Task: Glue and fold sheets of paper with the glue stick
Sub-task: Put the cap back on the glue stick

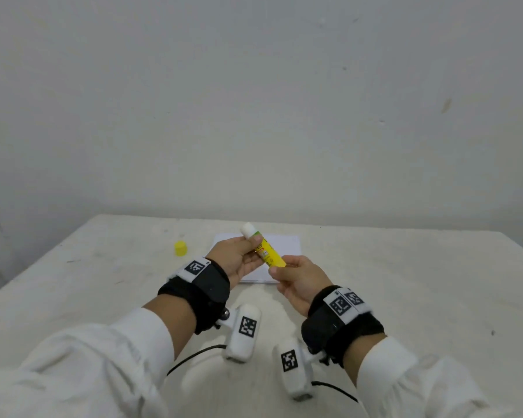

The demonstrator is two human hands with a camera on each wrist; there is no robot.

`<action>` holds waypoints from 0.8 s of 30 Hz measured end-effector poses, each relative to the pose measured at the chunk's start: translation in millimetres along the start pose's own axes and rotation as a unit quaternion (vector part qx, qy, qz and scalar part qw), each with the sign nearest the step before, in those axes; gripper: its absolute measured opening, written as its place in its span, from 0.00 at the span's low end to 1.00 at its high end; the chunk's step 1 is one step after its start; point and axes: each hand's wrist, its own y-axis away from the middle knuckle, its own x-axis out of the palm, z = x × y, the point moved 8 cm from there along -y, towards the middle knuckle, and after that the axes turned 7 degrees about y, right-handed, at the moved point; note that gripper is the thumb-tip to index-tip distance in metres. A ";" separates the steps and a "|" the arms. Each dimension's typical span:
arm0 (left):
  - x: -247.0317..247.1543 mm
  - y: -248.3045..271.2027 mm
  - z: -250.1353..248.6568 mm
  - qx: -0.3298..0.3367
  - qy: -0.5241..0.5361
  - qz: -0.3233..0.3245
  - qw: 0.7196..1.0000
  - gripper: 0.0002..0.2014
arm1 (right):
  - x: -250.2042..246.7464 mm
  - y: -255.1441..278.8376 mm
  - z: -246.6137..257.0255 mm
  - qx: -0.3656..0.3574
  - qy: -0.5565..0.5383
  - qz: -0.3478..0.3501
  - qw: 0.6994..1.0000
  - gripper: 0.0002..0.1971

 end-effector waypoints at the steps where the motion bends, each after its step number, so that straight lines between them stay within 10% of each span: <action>1: -3.9 0.9 -3.3 0.002 0.001 0.000 1.000 0.03 | 6.0 0.0 -1.9 0.009 -0.006 0.012 1.000 0.11; 7: -17.7 3.6 -16.9 0.008 -0.005 0.013 1.000 0.04 | 27.6 6.1 -13.8 0.109 -0.049 0.063 0.991 0.17; 11: -21.8 2.5 -22.0 0.012 0.016 0.010 1.000 0.04 | 38.0 7.3 -2.5 0.041 -0.071 0.062 0.995 0.01; 18: -21.8 6.3 -28.6 0.019 0.024 0.021 0.999 0.05 | 40.7 8.6 -11.4 0.078 -0.048 0.036 0.995 0.21; 24: -25.2 9.9 -28.1 0.020 0.029 0.024 0.999 0.05 | 44.5 7.0 -4.6 0.010 -0.070 0.027 0.997 0.10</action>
